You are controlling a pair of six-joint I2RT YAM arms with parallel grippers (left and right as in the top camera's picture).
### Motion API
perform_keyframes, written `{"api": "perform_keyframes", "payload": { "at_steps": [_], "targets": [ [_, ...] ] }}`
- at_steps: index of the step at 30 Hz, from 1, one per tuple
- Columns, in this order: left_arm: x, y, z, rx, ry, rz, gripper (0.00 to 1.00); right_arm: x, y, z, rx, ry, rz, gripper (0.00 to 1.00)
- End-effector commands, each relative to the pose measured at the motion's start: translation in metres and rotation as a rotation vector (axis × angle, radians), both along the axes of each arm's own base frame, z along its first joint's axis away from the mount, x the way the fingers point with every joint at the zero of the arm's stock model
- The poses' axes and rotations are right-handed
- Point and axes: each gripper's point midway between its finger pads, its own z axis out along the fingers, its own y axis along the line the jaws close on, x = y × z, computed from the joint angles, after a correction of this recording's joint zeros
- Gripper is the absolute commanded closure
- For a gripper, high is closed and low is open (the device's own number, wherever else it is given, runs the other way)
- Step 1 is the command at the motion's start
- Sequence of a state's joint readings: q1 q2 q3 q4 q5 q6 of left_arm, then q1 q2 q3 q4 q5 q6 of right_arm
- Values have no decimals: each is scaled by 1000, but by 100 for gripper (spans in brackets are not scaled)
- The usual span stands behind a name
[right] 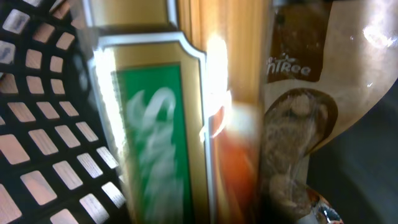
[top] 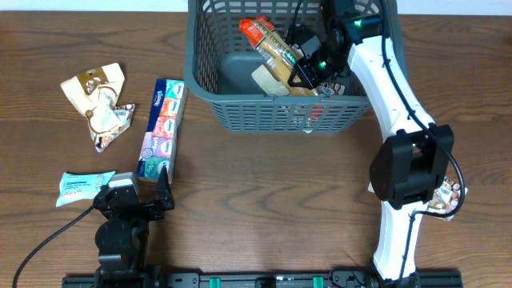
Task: Pack container
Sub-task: 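Lower the pasta packet into the basket and open the right gripper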
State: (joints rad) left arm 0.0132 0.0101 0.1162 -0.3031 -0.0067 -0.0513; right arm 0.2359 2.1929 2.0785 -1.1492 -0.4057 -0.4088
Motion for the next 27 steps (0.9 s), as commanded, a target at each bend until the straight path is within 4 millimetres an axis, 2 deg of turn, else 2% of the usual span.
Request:
{"api": "perform_keyframes", "payload": {
  "at_steps": [1, 3, 5, 8, 11, 15, 19, 22, 25, 27],
  "targets": [
    [-1, 1, -11, 5, 27, 5, 1, 1, 11, 24, 41, -59, 30, 46],
    [-1, 1, -11, 5, 27, 5, 1, 3, 10, 24, 39, -67, 30, 27],
    [-1, 1, -11, 5, 27, 5, 1, 4, 10, 26, 38, -75, 28, 18],
    [-1, 1, -11, 6, 27, 5, 1, 6, 11, 29, 40, -84, 28, 1],
    [-1, 2, -11, 5, 27, 5, 1, 9, 12, 36, 45, -105, 28, 1],
    [-1, 2, -11, 5, 27, 5, 1, 19, 14, 64, 68, -171, 12, 1],
    [-1, 2, -11, 5, 27, 5, 1, 33, 15, 118, 107, -294, -16, 1],
    [-1, 1, -11, 5, 27, 5, 1, 43, 0, 167, 95, -415, -85, 1],
    [-1, 1, -11, 5, 27, 5, 1, 48, -35, 220, 23, -557, -205, 1],
    [-1, 1, -11, 5, 27, 5, 1, 46, -72, 253, -60, -647, -342, 1]
  ]
}}
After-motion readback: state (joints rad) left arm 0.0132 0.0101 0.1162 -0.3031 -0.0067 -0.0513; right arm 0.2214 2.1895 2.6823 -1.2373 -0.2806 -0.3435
